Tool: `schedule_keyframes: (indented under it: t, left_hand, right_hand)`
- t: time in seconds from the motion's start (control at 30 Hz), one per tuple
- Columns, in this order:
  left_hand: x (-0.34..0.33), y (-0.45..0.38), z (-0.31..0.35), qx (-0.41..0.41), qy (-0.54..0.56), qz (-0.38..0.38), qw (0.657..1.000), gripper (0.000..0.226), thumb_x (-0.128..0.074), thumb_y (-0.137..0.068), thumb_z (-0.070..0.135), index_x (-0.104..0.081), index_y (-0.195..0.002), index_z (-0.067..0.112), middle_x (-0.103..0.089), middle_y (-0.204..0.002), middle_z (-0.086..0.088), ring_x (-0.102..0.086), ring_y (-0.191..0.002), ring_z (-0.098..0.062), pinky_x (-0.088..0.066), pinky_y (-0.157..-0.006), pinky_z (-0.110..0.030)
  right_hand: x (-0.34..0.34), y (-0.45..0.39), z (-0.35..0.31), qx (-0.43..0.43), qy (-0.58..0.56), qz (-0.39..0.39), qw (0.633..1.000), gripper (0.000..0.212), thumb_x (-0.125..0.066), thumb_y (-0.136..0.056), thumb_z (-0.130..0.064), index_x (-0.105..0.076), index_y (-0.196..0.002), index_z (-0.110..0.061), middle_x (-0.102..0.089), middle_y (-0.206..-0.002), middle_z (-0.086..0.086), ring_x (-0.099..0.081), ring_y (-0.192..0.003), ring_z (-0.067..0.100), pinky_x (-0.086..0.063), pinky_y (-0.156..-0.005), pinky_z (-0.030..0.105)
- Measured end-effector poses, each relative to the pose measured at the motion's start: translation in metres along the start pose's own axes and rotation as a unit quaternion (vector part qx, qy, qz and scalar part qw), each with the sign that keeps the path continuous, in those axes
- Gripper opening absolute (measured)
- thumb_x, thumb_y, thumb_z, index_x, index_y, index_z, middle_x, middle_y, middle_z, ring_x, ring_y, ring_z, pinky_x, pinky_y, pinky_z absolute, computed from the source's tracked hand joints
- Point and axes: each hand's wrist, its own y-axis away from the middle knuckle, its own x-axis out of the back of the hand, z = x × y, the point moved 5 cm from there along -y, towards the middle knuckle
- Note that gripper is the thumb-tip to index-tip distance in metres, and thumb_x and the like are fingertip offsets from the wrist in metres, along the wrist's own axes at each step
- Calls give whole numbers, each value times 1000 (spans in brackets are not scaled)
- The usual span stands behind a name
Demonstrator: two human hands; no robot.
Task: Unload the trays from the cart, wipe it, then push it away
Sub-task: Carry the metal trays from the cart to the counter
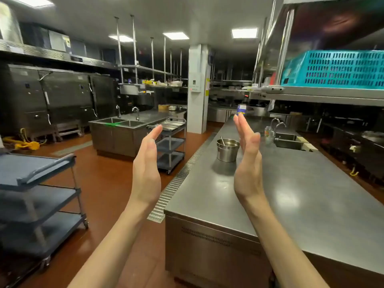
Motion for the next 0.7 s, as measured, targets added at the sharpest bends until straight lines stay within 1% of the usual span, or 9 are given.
schedule_keyframes:
  t: [0.07, 0.1, 0.2, 0.3, 0.37, 0.43, 0.57, 0.7]
  left_hand:
    - [-5, -20, -17, 9, -18, 9, 1000, 54, -24, -113, 49, -49, -155, 29, -53, -155, 21, -42, -148, 2, -31, -121, -20]
    - [-7, -31, -29, 9, -28, 13, 999, 56, -24, -112, 52, -49, -156, 29, -53, -155, 21, -41, -148, 2, -32, -122, -21]
    - [-10, -59, -61, 9, -48, 18, 999, 60, -23, -110, 55, -48, -157, 26, -52, -156, 20, -40, -149, 2, -29, -122, -17]
    - [0, -83, -96, 7, -75, 29, 997, 62, -23, -110, 57, -47, -158, 25, -50, -157, 22, -38, -149, 4, -27, -120, -11]
    - [11, -102, -118, 12, -96, 42, 994, 62, -22, -110, 57, -46, -158, 26, -50, -157, 24, -38, -149, 5, -27, -119, -10]
    - [24, -119, -138, 13, -114, 54, 992, 64, -22, -109, 60, -45, -158, 28, -49, -158, 23, -38, -149, 4, -27, -121, -14]
    - [54, -157, -189, 9, -150, 76, 986, 63, -21, -109, 59, -45, -158, 29, -49, -158, 23, -38, -149, 3, -27, -123, -16]
    - [90, -201, -247, 4, -158, 92, 983, 63, -21, -109, 59, -45, -158, 27, -50, -158, 20, -40, -150, 0, -29, -127, -30]
  right_hand:
    - [-10, -18, 25, -17, -11, 1, 1000, 85, -13, -98, -78, -39, -160, -24, -44, -161, -16, -32, -151, -3, -20, -128, 33]
    - [-16, -28, 40, -25, -11, -3, 1000, 86, -13, -98, -78, -39, -160, -24, -44, -161, -16, -32, -150, -4, -20, -128, 31]
    - [-46, -56, 80, -36, -30, -22, 999, 86, -13, -98, -79, -40, -159, -25, -45, -160, -17, -33, -150, -3, -21, -127, 29]
    - [-74, -82, 119, -30, -58, -21, 998, 85, -14, -98, -78, -42, -158, -25, -47, -159, -17, -35, -149, -2, -24, -126, 23]
    - [-99, -97, 142, -34, -68, -28, 997, 85, -14, -97, -79, -42, -158, -26, -46, -159, -17, -35, -150, -2, -23, -127, 27]
    - [-125, -109, 165, -41, -70, -40, 996, 84, -12, -97, -80, -41, -158, -30, -45, -160, -18, -34, -150, -2, -21, -128, 34]
    - [-184, -136, 213, -41, -74, -55, 995, 84, -11, -97, -80, -41, -158, -31, -44, -160, -20, -33, -150, -3, -20, -129, 36]
    - [-248, -163, 260, -37, -84, -71, 993, 81, -12, -96, -81, -42, -157, -36, -45, -159, -21, -33, -150, -3, -20, -130, 40]
